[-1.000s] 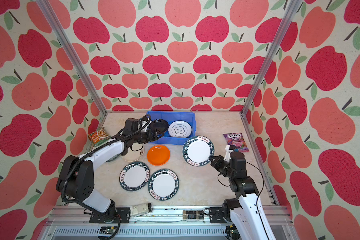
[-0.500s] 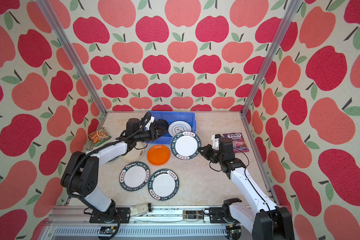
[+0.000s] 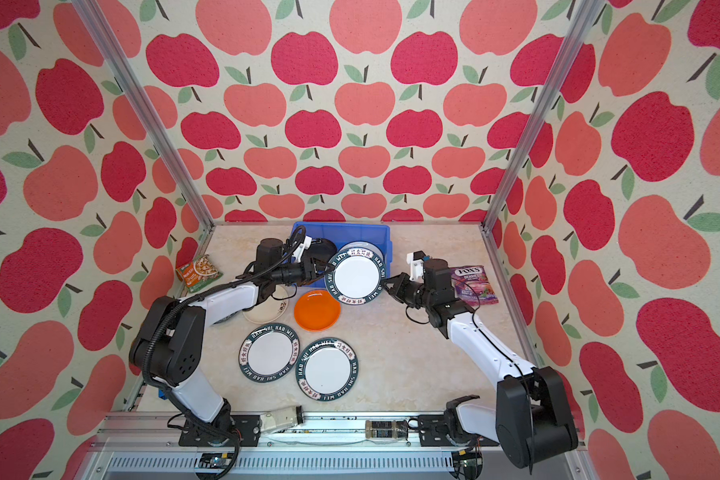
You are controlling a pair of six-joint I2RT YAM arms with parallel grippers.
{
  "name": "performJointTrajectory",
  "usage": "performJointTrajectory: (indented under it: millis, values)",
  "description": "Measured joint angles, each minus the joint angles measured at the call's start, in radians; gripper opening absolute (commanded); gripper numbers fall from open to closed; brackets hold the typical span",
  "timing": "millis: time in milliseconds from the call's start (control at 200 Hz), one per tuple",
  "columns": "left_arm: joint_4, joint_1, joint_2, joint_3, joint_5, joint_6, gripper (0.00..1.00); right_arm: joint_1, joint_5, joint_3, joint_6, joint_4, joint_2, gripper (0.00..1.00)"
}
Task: Place the plates into the plastic bin on the countertop
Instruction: 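Lift the plate toward the left gripper while the left gripper closes on its rim, then open the right gripper and draw it back while the left gripper holds the plate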
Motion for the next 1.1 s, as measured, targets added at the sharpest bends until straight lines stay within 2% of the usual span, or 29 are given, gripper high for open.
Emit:
performJointTrajectory:
  millis: [70, 230, 345, 380, 555, 620, 815, 1101]
  values:
    - [0.0, 0.0, 0.001, 0.004, 0.004, 0.0, 0.27, 0.0, -0.003, 0.008, 0.0, 0.001, 0.013, 0.0]
    - [-0.007, 0.0, 0.011, 0.029, 0.012, 0.012, 0.0, 0.002, -0.008, 0.023, 0.006, 0.008, 0.045, 0.0]
    - [-0.035, 0.001, 0.014, 0.042, 0.0, 0.018, 0.0, 0.002, -0.01, 0.042, 0.007, 0.012, 0.063, 0.0]
    - [-0.05, 0.003, 0.014, 0.053, -0.003, 0.024, 0.0, 0.002, -0.01, 0.049, 0.006, 0.01, 0.073, 0.03]
    - [-0.157, 0.022, 0.037, 0.14, -0.035, 0.06, 0.0, 0.0, 0.014, 0.132, -0.025, -0.038, 0.116, 0.42]
    - [-0.209, 0.039, 0.054, 0.185, -0.055, 0.073, 0.0, -0.007, 0.031, 0.17, -0.049, -0.063, 0.117, 0.5]
    - [-0.35, 0.084, 0.122, 0.357, -0.124, 0.138, 0.0, -0.086, 0.079, 0.206, -0.073, -0.101, 0.109, 0.51]
    - [-0.409, 0.086, 0.264, 0.541, -0.156, 0.149, 0.0, -0.164, 0.098, 0.161, -0.06, -0.087, 0.109, 0.51]
